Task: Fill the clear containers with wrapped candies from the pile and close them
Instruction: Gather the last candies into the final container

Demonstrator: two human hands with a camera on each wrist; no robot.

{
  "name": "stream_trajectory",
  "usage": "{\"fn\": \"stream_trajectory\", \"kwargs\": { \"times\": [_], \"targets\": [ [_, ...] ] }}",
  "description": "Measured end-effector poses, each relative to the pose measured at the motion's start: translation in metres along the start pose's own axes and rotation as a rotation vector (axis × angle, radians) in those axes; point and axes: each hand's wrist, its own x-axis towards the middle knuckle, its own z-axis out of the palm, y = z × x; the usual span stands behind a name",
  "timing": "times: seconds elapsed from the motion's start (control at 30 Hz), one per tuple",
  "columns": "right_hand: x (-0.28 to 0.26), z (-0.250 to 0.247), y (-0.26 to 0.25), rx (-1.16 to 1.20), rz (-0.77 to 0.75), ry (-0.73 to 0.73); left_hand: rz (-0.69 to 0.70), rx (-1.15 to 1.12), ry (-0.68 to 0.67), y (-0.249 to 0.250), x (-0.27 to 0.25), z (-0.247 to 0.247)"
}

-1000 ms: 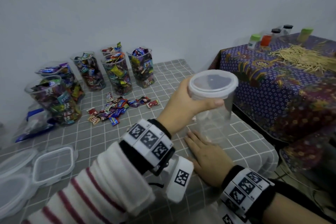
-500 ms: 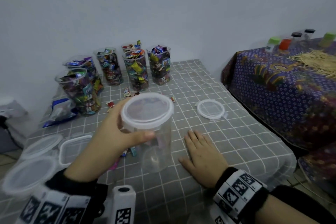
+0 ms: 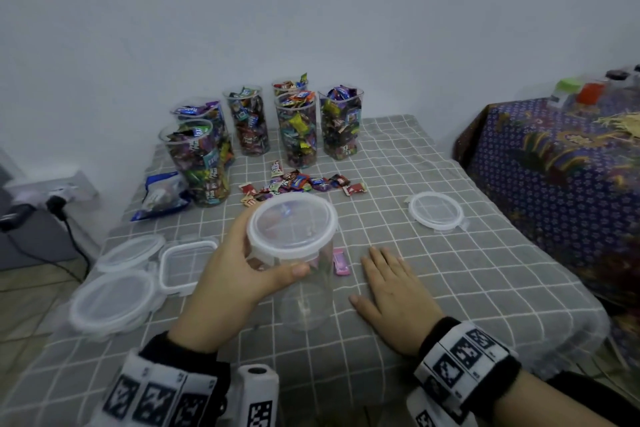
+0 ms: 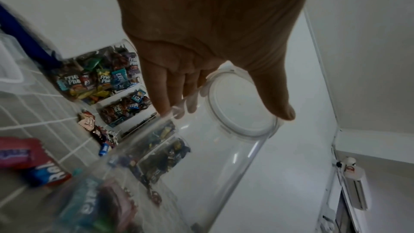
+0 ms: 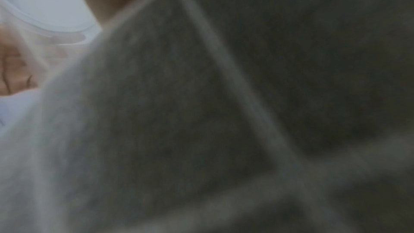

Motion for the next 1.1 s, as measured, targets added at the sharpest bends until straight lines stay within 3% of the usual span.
{"fn": "stream_trajectory", "kwargs": {
  "times": [0.23, 0.37, 0.5, 0.7, 1.1],
  "targets": [
    [-0.005, -0.035, 0.003, 0.189, -0.001, -0.021, -0.089, 0.010, -0.051, -0.012, -0.006, -0.015],
    [-0.004, -0.069, 0.000, 0.357, -0.003, 0.169, -0.107, 0.126, 0.018, -0.006, -0.005, -0.027],
    [0.005, -0.108, -0.024, 0.487, -0.107, 0.396, -0.163, 0.266, 0.109, 0.000, -0.005, -0.023],
    [0.031, -0.135, -0.062, 0.486, -0.232, 0.271, -0.217, 0.053, 0.073, 0.010, 0.007, -0.019],
    [0.037, -0.129, -0.065, 0.572, -0.072, 0.257, -0.319, 0.138, 0.059, 0.013, 0.032, -0.024]
  ]
}}
